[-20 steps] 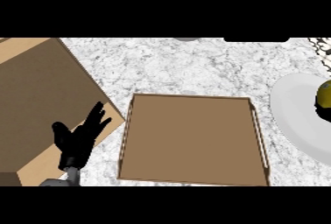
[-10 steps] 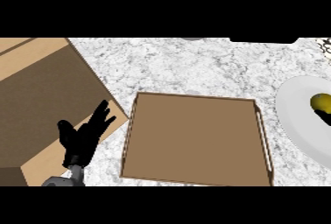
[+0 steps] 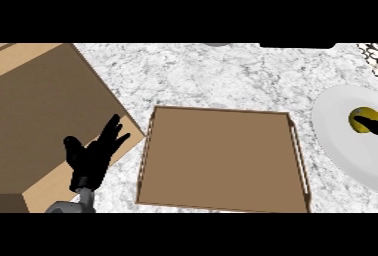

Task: Pick the lemon from the tray and place it in the plate

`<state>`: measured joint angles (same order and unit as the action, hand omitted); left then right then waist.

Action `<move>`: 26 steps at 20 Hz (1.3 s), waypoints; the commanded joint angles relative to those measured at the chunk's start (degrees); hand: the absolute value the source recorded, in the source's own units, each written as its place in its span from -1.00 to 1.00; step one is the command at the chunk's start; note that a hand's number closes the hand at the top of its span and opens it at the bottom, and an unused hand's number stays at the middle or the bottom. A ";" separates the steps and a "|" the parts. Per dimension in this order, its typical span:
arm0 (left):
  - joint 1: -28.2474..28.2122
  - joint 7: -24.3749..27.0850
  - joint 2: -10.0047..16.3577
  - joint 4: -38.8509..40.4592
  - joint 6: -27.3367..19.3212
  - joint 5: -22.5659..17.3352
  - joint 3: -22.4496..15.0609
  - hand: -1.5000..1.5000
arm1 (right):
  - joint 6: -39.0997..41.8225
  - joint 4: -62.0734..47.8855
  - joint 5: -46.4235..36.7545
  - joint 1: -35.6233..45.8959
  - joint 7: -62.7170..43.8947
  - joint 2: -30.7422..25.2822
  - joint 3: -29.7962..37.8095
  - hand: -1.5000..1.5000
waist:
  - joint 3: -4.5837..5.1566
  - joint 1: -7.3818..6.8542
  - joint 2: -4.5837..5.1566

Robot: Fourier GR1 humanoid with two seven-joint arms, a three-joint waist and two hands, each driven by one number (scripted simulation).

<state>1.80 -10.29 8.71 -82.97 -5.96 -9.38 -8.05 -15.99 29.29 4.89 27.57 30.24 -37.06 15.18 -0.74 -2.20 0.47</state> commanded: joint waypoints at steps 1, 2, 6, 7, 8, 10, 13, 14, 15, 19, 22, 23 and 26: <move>-0.30 0.52 -0.03 4.26 1.35 -0.07 0.13 0.00 | 5.50 -6.46 4.56 2.56 5.95 -1.95 5.77 -1.00 | 0.45 0.49 0.45; -0.88 -0.52 -0.41 2.29 -0.25 0.88 -0.42 0.00 | 6.02 -7.80 5.93 3.07 6.47 -1.84 7.36 -1.00 | 0.41 0.21 0.43; -4.02 0.81 0.45 1.74 2.45 -1.12 0.62 0.00 | 14.44 -11.95 8.22 -0.03 8.75 -4.89 9.88 -1.00 | 0.51 0.82 0.10; -0.74 -2.23 0.99 1.64 1.82 -1.29 1.47 0.00 | 19.48 -12.48 7.95 -2.31 8.74 -6.92 9.30 -1.00 | 0.52 1.38 0.04; -2.16 -0.95 2.27 1.40 2.91 -1.13 1.96 0.00 | 21.49 -12.76 8.34 -0.83 8.10 -7.20 9.46 -1.00 | 0.55 1.17 -0.04; -2.83 -0.84 0.33 1.24 0.85 0.10 0.84 0.00 | 28.13 -13.04 8.92 -2.49 8.76 -9.41 9.68 -1.00 | 0.56 1.43 -0.14; -0.47 -0.67 -2.18 4.05 -0.94 1.58 -0.21 0.00 | 34.19 -13.25 8.01 -7.26 12.75 -10.45 8.72 -1.00 | 0.62 2.30 -0.21; -0.89 -2.38 -0.78 1.58 -0.57 0.19 1.60 0.00 | 36.39 -12.79 8.47 -8.66 12.87 -11.89 9.04 -1.00 | 0.66 2.28 -0.37; -2.15 1.69 -0.43 4.84 1.93 0.18 1.46 0.00 | 37.05 -13.81 7.08 -7.79 14.50 -11.77 8.07 -1.00 | 0.60 1.81 -0.13; -2.92 -1.81 -0.93 0.46 -0.27 1.34 0.59 0.00 | 40.95 -14.42 5.65 -14.10 19.86 -13.64 7.21 -1.00 | 0.60 2.03 -0.29; -6.59 -0.57 -0.94 -1.32 0.96 0.60 0.60 0.00 | 39.92 -13.91 4.75 -16.70 20.91 -15.16 6.72 -1.00 | 0.67 2.05 -0.45; -4.17 -1.86 -0.21 -0.29 0.79 0.26 2.10 0.00 | 36.90 -12.84 3.67 -18.43 24.48 -10.61 5.49 -1.00 | 0.68 2.21 -0.44; -4.48 -1.63 -1.37 0.09 -0.09 1.80 1.09 0.00 | 38.39 -10.93 4.78 -21.27 22.90 -13.75 6.30 -1.00 | 0.74 2.44 -0.53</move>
<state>-0.71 -10.63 8.59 -84.38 -4.53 -9.57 -5.61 19.02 17.06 9.63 10.19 48.63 -50.05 21.55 -0.31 0.03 -0.35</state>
